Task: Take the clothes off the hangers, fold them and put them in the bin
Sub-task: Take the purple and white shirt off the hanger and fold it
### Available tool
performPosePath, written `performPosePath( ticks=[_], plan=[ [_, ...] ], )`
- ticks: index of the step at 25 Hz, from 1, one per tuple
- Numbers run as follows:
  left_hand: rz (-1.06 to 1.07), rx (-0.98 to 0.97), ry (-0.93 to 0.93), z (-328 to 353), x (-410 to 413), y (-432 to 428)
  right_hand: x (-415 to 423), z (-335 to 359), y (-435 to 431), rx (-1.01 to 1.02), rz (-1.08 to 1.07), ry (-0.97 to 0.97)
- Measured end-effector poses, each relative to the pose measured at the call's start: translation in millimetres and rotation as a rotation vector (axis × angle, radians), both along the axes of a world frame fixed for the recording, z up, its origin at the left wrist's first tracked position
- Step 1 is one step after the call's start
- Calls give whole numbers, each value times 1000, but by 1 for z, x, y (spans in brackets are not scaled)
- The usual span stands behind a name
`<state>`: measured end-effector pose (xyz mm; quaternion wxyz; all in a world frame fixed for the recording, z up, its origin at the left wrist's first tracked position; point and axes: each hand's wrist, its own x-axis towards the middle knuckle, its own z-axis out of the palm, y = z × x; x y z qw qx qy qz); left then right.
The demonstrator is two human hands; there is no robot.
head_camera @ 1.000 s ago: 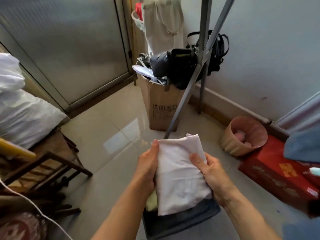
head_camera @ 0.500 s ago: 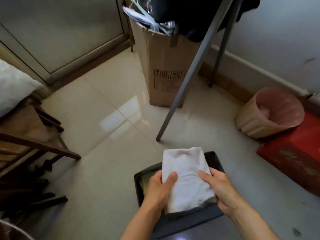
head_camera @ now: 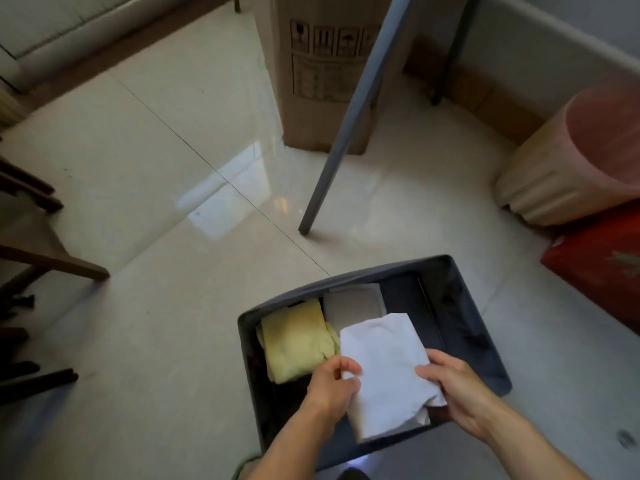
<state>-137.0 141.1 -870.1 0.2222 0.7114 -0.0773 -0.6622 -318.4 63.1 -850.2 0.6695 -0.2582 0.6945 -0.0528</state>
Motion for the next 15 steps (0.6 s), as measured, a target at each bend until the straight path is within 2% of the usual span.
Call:
performPosePath(
  ticks=[3, 7, 10, 13, 15],
  plan=[
    [45, -35, -18, -27, -1, -10, 2, -35, -13, -44, 18, 36],
    [92, -113, -148, -61, 2, -29, 11, -76, -35, -132, 40, 36],
    [60, -76, -191, -79, 10, -38, 21, -100, -44, -153, 124, 103],
    [-7, -7, -186, -75, 17, -37, 32, -95, -45, -228, 190, 230],
    [9, -15, -168, -59, 19, -39, 41, -76, -44, -276, 191, 228]
  ],
)
